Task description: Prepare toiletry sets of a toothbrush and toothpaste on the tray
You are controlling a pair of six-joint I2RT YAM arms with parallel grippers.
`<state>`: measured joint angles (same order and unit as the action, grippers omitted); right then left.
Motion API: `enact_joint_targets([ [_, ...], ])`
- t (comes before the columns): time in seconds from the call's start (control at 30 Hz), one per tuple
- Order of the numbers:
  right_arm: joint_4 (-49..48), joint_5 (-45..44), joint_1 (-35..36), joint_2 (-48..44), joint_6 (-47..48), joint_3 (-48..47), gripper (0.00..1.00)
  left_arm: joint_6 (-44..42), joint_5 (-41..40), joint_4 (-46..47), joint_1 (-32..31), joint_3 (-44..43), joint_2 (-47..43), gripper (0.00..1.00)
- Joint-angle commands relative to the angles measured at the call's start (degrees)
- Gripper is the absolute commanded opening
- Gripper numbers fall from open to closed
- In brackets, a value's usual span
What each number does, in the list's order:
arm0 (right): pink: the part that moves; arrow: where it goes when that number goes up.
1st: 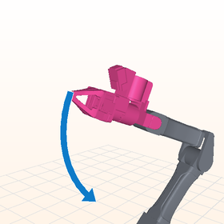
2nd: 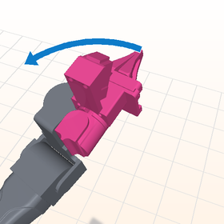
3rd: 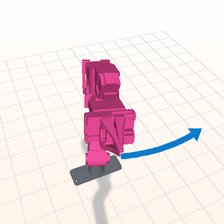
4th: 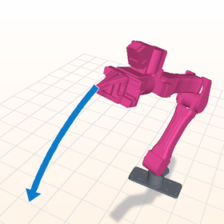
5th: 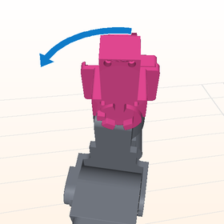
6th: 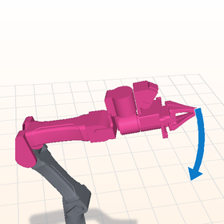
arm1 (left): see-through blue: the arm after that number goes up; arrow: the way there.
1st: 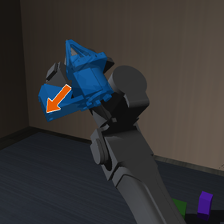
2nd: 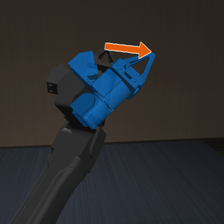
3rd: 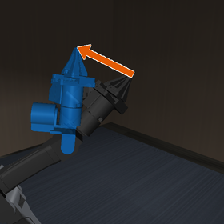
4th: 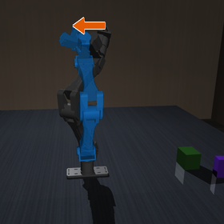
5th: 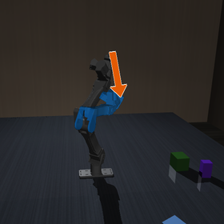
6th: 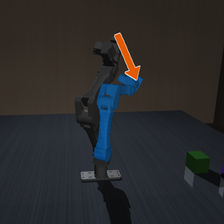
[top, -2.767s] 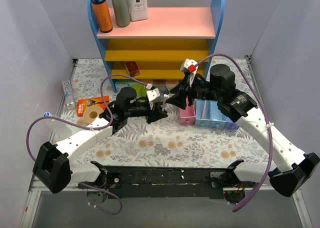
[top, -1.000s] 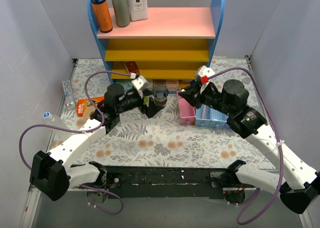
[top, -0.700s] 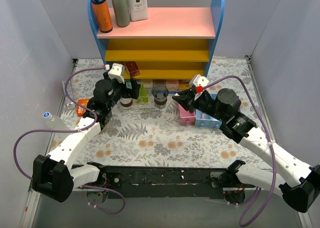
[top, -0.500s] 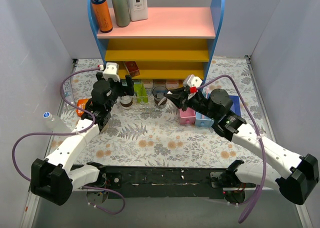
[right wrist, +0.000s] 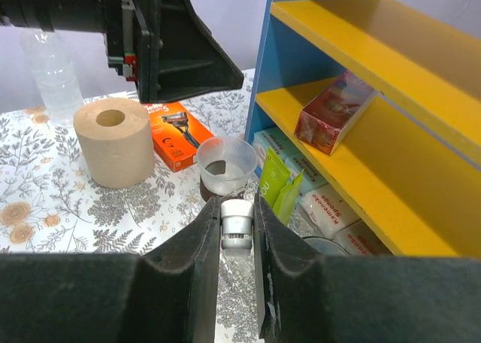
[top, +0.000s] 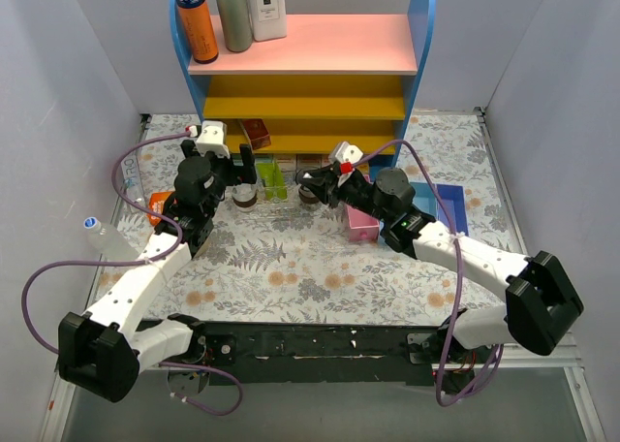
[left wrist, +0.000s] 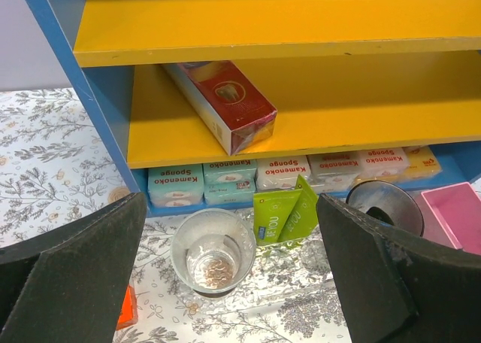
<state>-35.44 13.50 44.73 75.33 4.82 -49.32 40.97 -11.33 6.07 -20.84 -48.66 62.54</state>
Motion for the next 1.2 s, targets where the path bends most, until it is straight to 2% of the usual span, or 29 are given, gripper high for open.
enact_joint_targets([
  [0.0,-7.7,0.7,0.3,2.0,-0.2,-3.2,0.01,-1.0,-0.1,1.1,-0.3,0.4,-1.7,0.98],
  [0.53,-13.5,-0.6,0.3,7.7,1.2,-3.4,0.01,-1.5,0.9,1.1,-1.0,0.7,-1.0,0.98],
  [1.17,-13.9,-0.3,0.4,12.7,2.5,-5.9,0.01,-2.3,1.1,1.2,-1.0,0.9,-0.8,0.98],
])
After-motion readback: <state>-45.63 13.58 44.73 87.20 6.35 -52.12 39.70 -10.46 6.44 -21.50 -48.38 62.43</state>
